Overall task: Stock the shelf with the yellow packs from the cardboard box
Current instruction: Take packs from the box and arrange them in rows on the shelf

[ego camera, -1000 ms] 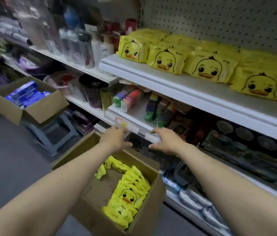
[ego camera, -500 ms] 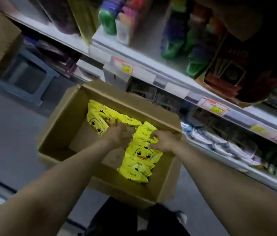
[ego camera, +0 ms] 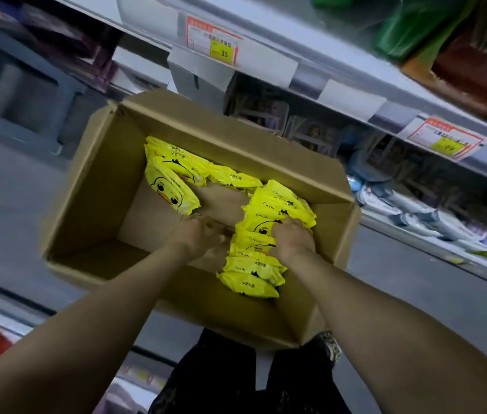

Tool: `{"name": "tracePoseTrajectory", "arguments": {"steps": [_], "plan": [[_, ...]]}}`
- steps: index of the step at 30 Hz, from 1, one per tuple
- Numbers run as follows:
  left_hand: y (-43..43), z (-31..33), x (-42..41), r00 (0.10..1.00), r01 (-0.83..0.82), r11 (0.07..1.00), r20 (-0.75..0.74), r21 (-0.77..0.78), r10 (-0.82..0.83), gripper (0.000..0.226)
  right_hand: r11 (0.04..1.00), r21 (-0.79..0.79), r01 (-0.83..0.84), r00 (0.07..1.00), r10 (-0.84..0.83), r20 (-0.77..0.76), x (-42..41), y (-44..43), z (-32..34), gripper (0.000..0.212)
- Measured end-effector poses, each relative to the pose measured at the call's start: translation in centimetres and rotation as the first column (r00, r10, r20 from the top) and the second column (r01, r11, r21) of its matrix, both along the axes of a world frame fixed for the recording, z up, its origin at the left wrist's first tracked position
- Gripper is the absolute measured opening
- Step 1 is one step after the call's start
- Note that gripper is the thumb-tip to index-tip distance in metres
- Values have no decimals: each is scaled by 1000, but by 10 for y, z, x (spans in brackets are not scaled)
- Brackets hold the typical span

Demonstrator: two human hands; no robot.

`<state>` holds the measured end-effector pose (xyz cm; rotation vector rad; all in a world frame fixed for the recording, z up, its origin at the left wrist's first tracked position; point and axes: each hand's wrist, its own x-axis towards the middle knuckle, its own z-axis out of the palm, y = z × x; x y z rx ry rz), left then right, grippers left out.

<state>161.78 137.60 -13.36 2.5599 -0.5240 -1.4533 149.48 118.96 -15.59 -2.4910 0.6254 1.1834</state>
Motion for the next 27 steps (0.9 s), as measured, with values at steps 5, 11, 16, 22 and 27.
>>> {"name": "tracePoseTrajectory", "arguments": {"steps": [5,11,16,22,27], "plan": [[5,0,6,996,-89,996,22,-25,90,41,971,192,144,989,-149,8,-4,-9,9,40],[-15,11,2,984,-77,993,153,-91,90,35,894,355,274,918,-354,181,-3,-56,72,48],[-60,17,-24,989,-6,962,140,-274,46,36,683,595,423,771,-616,159,-20,-98,130,32],[-95,3,-48,935,251,941,308,-228,-175,48,545,640,542,646,-757,97,-68,-133,149,23],[-102,-16,-56,919,303,946,297,-116,-258,66,537,585,608,603,-792,100,-108,-142,143,21]]}}
